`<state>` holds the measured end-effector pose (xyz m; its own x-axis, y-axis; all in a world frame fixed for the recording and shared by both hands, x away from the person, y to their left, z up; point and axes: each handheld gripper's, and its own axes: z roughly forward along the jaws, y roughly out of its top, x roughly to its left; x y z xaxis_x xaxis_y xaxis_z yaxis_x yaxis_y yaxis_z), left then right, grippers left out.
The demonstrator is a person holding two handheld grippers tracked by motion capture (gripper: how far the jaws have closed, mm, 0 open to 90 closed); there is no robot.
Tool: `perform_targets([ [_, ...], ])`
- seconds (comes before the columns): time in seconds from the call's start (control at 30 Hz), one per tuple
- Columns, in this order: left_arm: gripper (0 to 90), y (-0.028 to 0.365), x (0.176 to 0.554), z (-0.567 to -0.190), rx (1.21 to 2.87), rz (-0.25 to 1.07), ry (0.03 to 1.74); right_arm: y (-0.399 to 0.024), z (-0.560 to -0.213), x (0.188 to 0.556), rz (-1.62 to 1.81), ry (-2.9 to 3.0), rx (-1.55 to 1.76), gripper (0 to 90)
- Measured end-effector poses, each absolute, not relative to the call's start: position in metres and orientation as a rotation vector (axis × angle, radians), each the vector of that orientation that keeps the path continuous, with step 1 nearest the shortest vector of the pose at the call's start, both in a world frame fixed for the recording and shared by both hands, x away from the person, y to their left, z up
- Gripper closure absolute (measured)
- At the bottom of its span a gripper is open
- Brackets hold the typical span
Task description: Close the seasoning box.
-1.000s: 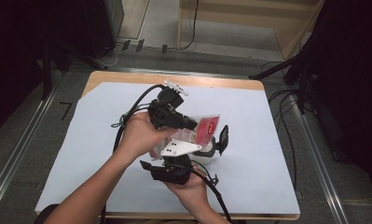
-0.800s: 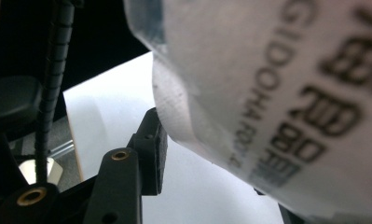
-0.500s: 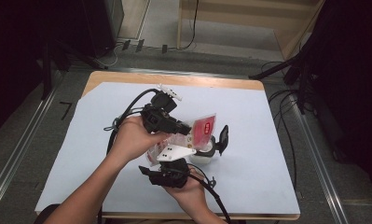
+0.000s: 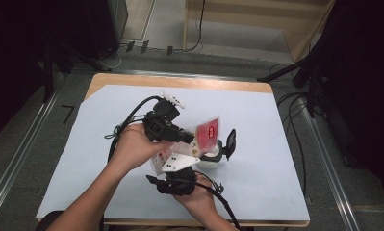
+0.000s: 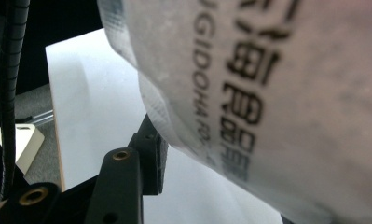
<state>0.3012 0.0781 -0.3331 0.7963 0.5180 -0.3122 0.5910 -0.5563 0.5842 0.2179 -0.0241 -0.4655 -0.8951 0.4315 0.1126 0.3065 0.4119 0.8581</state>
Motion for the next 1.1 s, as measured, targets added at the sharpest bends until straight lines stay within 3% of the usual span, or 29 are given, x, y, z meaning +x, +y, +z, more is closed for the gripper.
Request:
perform_targets([
  [1.1,88.4,0.096,0.304,-0.344,2.224,-0.160,0.777,-0.031,-0.477,0.226,1.534,2.561,0.759,58.6],
])
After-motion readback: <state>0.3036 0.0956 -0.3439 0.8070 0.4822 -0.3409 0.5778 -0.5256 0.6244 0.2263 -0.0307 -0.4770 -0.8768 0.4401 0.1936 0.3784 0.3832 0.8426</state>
